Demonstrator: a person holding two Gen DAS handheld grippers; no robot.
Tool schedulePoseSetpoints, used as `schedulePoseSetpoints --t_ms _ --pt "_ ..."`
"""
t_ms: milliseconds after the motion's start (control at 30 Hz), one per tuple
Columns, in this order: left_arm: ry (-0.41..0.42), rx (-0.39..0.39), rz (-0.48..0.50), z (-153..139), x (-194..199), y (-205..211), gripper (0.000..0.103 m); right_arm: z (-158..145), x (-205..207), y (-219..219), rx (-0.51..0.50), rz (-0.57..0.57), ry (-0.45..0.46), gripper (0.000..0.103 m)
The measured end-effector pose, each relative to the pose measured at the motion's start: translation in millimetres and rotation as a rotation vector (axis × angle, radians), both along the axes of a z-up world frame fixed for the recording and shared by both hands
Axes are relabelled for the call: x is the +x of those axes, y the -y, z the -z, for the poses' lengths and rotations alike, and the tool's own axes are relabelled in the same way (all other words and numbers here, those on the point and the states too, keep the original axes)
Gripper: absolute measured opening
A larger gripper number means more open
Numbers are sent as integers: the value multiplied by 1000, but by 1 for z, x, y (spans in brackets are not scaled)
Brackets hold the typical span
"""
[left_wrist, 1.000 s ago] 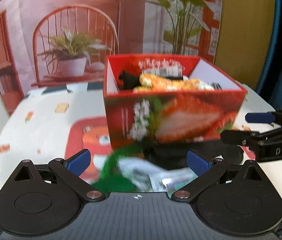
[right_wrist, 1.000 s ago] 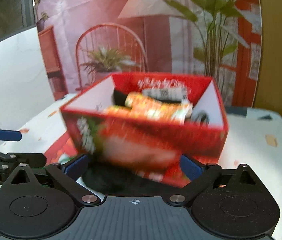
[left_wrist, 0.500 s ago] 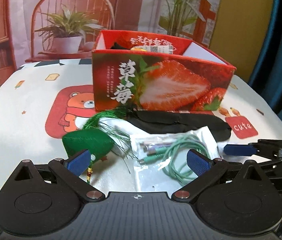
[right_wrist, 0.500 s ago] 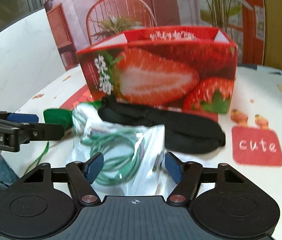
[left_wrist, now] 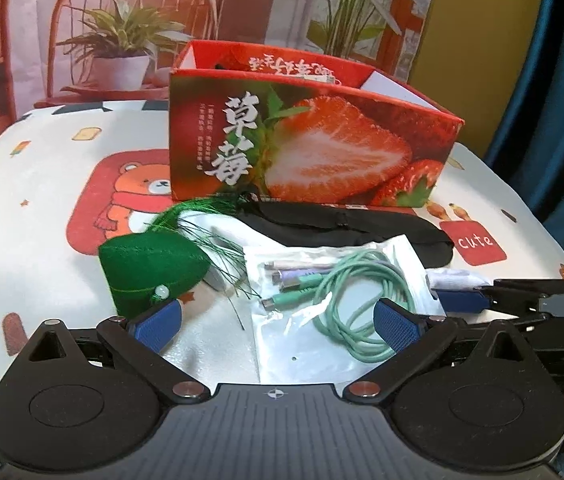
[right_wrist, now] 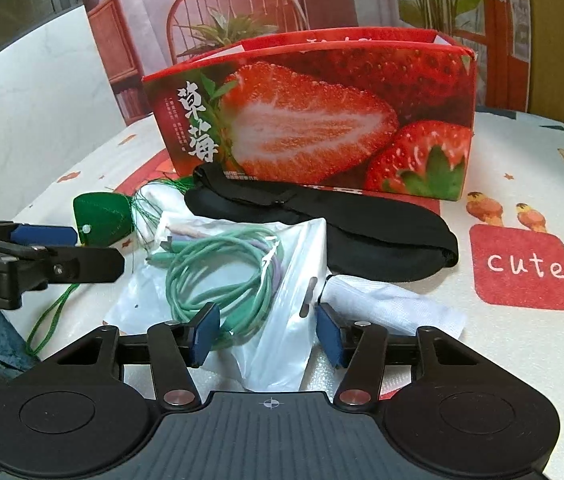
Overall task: Organize soft objects
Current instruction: 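Lower both open tools onto the clear bag of green cables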
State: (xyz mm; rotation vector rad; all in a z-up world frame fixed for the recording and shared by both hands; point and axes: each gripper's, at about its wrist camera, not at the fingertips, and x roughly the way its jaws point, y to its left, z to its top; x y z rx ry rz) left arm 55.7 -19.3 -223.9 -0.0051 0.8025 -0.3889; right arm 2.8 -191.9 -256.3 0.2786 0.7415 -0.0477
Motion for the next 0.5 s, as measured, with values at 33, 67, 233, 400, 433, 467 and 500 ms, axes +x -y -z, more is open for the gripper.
schedulePoseSetpoints --t_ms 33,67,233,400,433,467,500 --pt "7 -3 7 0 -1 0 103 0 0 1 2 1 1 48" --pt "13 -11 14 0 -2 0 103 0 -1 1 3 3 2 48" --pt "24 -78 41 0 -4 -4 93 0 -1 1 5 -1 5 44" --pt "1 -90 53 4 -1 -5 73 0 0 1 4 -2 6 43" --pt "-5 -89 52 5 0 -5 70 0 0 1 4 -2 6 43" --pt "-13 -86 50 6 1 -5 67 0 0 0 3 -3 6 43" --pt "-19 -82 49 7 3 -4 66 0 0 0 1 -3 6 43"
